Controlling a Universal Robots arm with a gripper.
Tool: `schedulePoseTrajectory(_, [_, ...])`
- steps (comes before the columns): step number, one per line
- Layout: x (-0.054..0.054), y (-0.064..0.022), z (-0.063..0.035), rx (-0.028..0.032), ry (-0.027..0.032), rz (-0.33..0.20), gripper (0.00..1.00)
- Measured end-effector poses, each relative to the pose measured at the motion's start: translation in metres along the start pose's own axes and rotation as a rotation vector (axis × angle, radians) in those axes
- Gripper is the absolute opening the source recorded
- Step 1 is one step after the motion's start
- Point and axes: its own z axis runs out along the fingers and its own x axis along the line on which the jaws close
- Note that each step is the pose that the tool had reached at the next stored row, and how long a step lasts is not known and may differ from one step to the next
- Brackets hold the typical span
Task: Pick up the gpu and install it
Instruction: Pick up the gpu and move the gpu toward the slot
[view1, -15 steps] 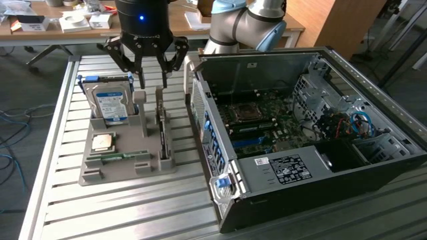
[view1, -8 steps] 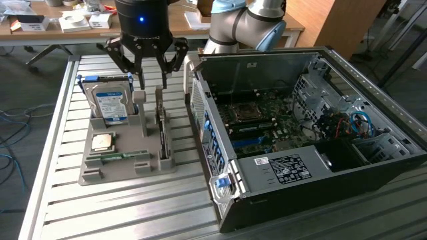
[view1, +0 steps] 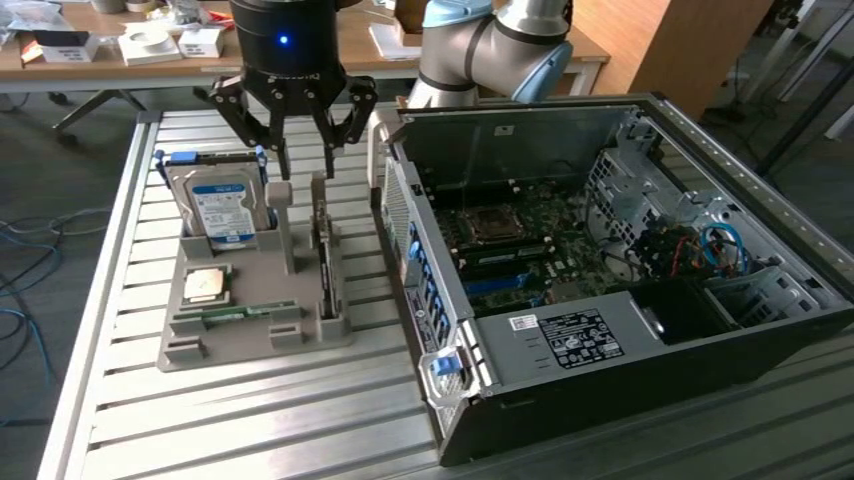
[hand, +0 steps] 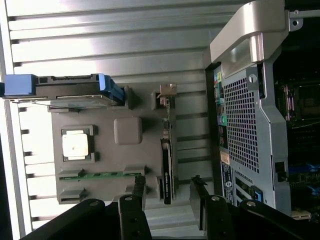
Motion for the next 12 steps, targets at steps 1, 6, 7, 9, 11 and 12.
schedulePoseTrajectory(1, [0.0, 0.0, 0.0, 0.0, -0.0001, 0.0, 0.49])
schedulePoseTrajectory(6, [0.0, -0.0001, 0.0019, 0.0, -0.0001, 0.0, 0.49])
schedulePoseTrajectory(7, [0.0001, -0.0001, 0.0025, -0.0001, -0.0001, 0.0, 0.49])
schedulePoseTrajectory(9, [0.0001, -0.0002, 0.0034, 0.0, 0.0, 0.0, 0.49])
schedulePoseTrajectory(11, [0.0001, -0.0002, 0.0041, 0.0001, 0.0, 0.0, 0.49])
schedulePoseTrajectory(12, [0.0001, -0.0002, 0.0045, 0.0001, 0.0, 0.0, 0.49])
